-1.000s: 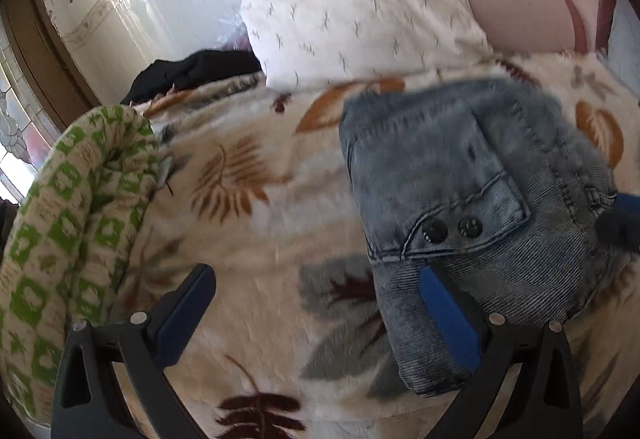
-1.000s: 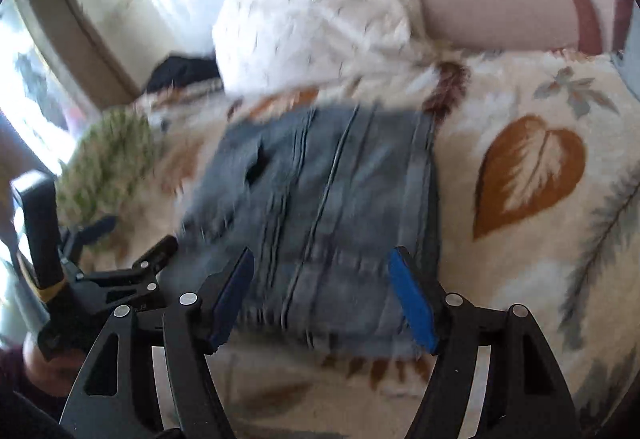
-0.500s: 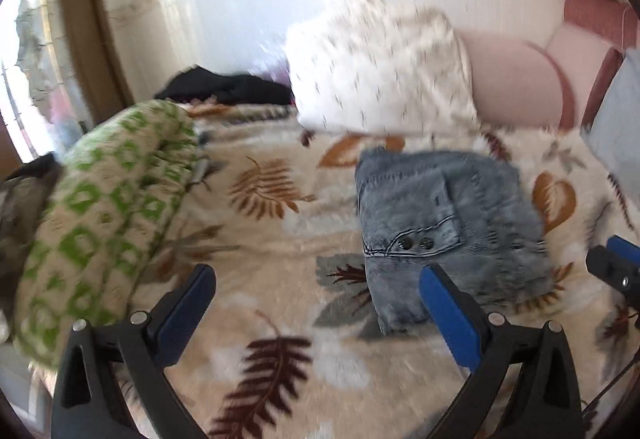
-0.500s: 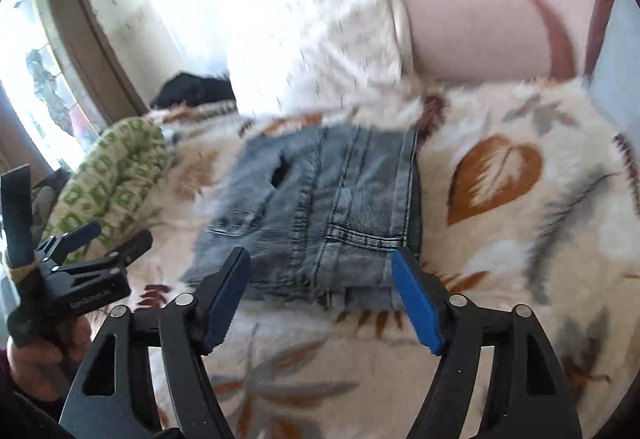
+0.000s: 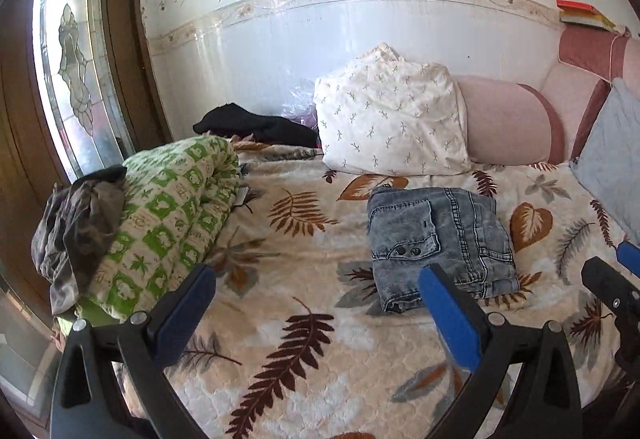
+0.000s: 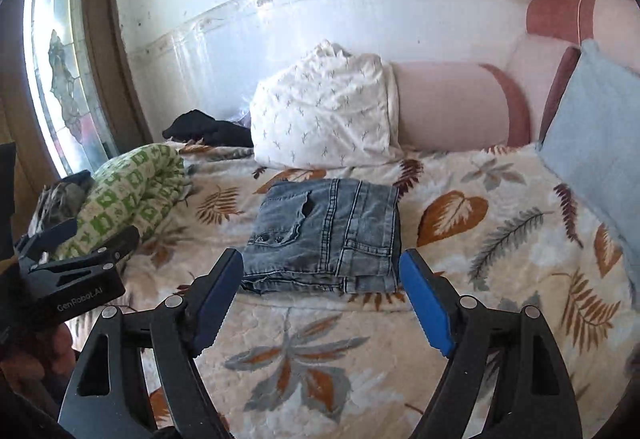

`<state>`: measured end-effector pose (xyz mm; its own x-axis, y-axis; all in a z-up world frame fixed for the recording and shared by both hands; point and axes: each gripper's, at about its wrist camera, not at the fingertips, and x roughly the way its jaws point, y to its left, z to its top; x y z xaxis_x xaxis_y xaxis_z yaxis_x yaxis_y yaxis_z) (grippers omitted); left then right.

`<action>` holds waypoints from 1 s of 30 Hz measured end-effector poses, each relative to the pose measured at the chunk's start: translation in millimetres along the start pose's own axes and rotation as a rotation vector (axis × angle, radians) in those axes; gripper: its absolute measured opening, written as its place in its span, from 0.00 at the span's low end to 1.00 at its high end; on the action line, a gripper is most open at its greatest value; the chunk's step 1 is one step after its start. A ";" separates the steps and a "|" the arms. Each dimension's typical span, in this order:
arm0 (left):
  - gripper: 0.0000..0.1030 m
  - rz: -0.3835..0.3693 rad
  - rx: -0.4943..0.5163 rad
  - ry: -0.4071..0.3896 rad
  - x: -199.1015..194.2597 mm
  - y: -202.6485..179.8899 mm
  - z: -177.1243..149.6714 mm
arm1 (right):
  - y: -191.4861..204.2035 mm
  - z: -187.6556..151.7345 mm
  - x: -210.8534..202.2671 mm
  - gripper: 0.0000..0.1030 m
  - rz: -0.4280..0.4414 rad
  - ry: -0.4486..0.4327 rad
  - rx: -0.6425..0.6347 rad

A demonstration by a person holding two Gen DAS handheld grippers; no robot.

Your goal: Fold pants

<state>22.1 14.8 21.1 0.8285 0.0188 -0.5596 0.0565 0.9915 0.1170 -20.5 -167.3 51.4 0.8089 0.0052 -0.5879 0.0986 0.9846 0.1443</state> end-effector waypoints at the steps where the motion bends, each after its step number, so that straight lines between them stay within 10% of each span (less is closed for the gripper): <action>1: 1.00 -0.002 -0.013 0.003 -1.8 1.9 -1.3 | 3.7 -0.7 -2.4 0.78 -0.005 -0.006 -0.009; 30: 1.00 -0.008 -0.013 0.019 -13.8 4.6 -10.1 | 28.5 -8.4 -10.3 0.79 -0.027 -0.039 -0.062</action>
<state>5.4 20.4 21.1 0.8174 0.0128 -0.5759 0.0559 0.9933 0.1014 -30.9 -137.7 54.9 0.8285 -0.0270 -0.5594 0.0857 0.9932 0.0790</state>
